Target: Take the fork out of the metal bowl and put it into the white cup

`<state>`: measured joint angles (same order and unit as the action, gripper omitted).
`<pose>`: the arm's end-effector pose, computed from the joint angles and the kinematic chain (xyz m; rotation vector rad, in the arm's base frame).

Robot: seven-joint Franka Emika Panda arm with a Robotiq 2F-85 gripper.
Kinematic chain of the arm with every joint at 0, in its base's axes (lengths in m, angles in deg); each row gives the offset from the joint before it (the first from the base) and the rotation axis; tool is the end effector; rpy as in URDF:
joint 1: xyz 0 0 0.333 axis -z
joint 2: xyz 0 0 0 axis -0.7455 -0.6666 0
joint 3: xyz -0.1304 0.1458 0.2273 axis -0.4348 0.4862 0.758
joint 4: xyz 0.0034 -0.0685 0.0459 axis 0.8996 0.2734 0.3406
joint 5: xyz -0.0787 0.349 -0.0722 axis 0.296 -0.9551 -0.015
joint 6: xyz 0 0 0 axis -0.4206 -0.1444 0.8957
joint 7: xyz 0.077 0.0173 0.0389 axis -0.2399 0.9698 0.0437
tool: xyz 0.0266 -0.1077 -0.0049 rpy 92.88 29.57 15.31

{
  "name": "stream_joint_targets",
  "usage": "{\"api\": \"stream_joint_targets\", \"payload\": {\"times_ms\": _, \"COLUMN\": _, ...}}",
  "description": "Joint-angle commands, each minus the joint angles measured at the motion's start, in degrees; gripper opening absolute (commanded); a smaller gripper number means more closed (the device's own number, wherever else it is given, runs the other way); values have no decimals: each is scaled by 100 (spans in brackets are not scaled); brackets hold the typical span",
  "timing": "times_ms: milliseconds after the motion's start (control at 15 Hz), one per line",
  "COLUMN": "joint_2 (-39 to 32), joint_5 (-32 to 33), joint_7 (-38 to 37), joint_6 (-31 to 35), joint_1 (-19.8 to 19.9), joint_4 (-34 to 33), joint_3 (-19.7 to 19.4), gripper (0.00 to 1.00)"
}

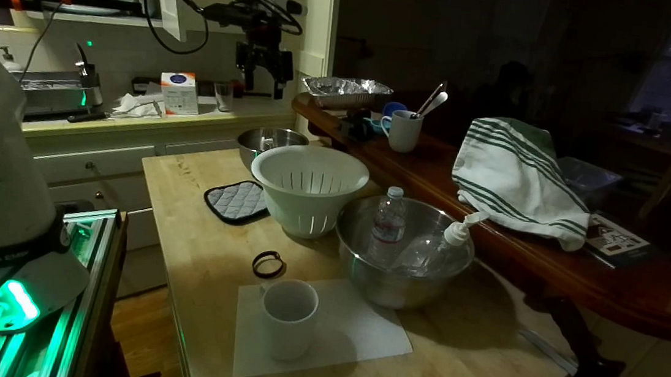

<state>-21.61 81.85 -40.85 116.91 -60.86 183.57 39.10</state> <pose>0.4035 0.1547 0.4788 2.9870 0.9218 0.0392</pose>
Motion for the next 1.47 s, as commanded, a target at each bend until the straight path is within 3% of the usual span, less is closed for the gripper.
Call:
{"api": "stream_joint_targets", "payload": {"times_ms": 0, "joint_2": -290, "joint_5": 78, "joint_7": 269, "joint_6": -173, "joint_1": -29, "joint_4": -244, "joint_3": 25, "gripper": 100}}
{"api": "stream_joint_targets", "payload": {"times_ms": 467, "joint_2": -2604, "joint_5": 183, "joint_7": 1456, "joint_6": -170, "joint_1": -268, "joint_4": -1544, "joint_3": 477, "gripper": 100}}
{"api": "stream_joint_targets", "payload": {"times_ms": 733, "joint_2": -3659, "joint_5": 1178, "joint_7": 1466, "joint_6": -403, "joint_1": -451, "joint_4": -2337, "joint_3": 771, "gripper": 100}}
{"api": "stream_joint_targets", "payload": {"times_ms": 867, "joint_2": -3804, "joint_5": 1783, "joint_7": 1447, "joint_6": -510, "joint_1": -572, "joint_4": -2554, "joint_3": 819, "gripper": 100}}
{"api": "stream_joint_targets", "payload": {"times_ms": 933, "joint_2": -3603, "joint_5": 1374, "joint_7": 1396, "joint_6": -162, "joint_1": -405, "joint_4": -2172, "joint_3": 850, "gripper": 100}}
{"api": "stream_joint_targets", "payload": {"times_ms": 1133, "joint_2": -3785, "joint_5": 1675, "joint_7": 1395, "joint_6": -321, "joint_1": -507, "joint_4": -2447, "joint_3": 875, "gripper": 100}}
{"api": "stream_joint_targets", "payload": {"times_ms": 1400, "joint_2": -3967, "joint_5": 1810, "joint_7": 1745, "joint_6": 365, "joint_1": -501, "joint_4": -2458, "joint_3": 940, "gripper": 100}}
